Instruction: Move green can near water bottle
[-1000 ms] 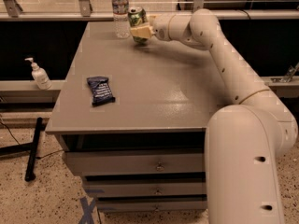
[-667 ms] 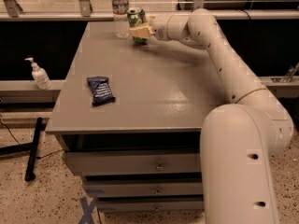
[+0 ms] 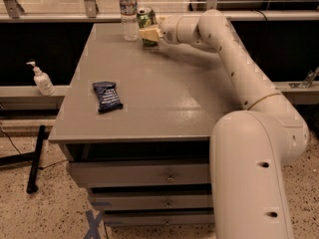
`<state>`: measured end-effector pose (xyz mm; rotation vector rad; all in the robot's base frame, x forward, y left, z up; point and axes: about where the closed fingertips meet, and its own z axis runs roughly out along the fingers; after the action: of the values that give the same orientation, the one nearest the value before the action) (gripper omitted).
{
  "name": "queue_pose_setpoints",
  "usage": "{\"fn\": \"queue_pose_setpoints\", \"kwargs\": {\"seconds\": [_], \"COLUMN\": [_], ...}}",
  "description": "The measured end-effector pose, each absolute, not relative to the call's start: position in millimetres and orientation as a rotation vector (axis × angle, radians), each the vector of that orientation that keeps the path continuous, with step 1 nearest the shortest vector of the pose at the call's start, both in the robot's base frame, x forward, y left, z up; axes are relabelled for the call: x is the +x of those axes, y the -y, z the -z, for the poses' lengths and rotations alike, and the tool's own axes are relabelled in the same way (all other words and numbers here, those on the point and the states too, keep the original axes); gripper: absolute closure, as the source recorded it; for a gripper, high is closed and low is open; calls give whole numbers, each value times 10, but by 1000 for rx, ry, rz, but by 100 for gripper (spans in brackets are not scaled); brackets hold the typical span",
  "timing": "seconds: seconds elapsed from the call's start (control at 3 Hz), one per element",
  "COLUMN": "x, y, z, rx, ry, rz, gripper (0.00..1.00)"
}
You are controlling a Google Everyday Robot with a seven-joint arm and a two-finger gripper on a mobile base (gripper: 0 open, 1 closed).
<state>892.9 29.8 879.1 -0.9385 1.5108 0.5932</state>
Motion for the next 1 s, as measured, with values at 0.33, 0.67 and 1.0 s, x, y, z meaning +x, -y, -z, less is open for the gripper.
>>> {"fn": "queue_pose_setpoints", "kwargs": {"seconds": [0.33,0.67,1.0], "x": [8930,8916,8850], "y": [-278,-239,-106], "z": [-8772,-8761,-8763], "rx": [-939,-937,-930], "ry": [-1517,-1523,-1530], "rz": [-592,-591,-587], "gripper": [5,0,0]}}
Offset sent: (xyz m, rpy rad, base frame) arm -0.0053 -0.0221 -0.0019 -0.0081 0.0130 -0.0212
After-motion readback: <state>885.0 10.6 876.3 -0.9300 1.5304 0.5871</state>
